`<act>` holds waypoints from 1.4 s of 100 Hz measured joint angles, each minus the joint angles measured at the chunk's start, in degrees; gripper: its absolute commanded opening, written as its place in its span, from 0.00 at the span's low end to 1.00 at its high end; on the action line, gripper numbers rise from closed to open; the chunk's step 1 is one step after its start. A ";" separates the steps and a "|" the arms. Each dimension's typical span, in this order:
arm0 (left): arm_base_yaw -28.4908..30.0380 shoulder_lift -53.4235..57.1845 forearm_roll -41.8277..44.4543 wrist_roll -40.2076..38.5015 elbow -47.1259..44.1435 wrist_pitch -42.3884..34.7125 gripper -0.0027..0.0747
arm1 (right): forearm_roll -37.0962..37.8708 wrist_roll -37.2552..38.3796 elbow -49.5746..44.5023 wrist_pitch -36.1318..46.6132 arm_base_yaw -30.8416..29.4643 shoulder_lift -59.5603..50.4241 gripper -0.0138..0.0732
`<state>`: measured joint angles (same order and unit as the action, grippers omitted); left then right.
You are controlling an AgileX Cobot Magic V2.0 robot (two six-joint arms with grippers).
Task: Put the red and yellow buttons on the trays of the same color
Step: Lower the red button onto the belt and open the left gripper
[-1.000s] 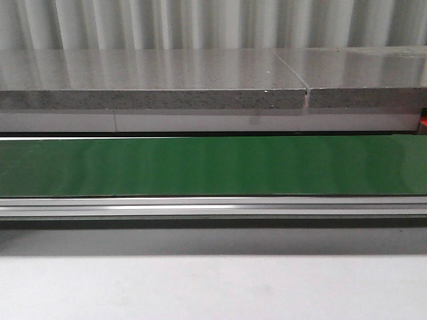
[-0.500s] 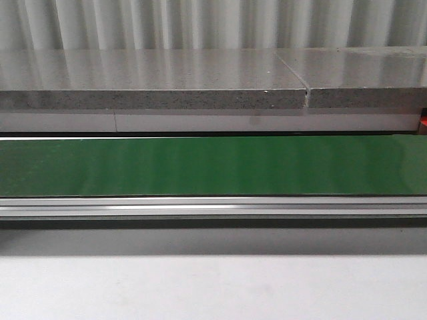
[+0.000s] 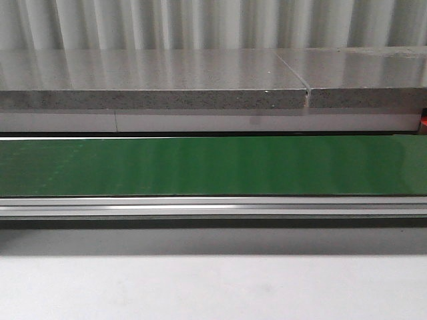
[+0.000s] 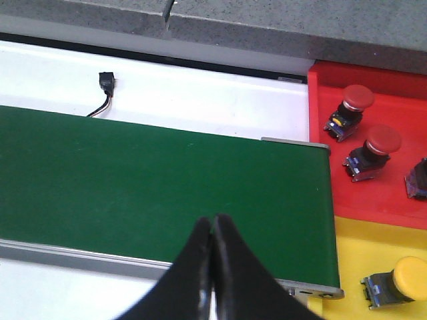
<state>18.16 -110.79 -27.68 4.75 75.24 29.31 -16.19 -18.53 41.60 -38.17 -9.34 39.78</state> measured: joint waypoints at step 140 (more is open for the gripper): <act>-3.82 25.26 -4.47 18.82 -12.64 16.71 0.01 | 0.00 0.00 0.00 0.04 0.00 0.00 0.08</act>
<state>14.34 -85.54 -32.15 23.58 62.60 46.02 -16.19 -18.53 41.60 -38.13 -9.34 39.78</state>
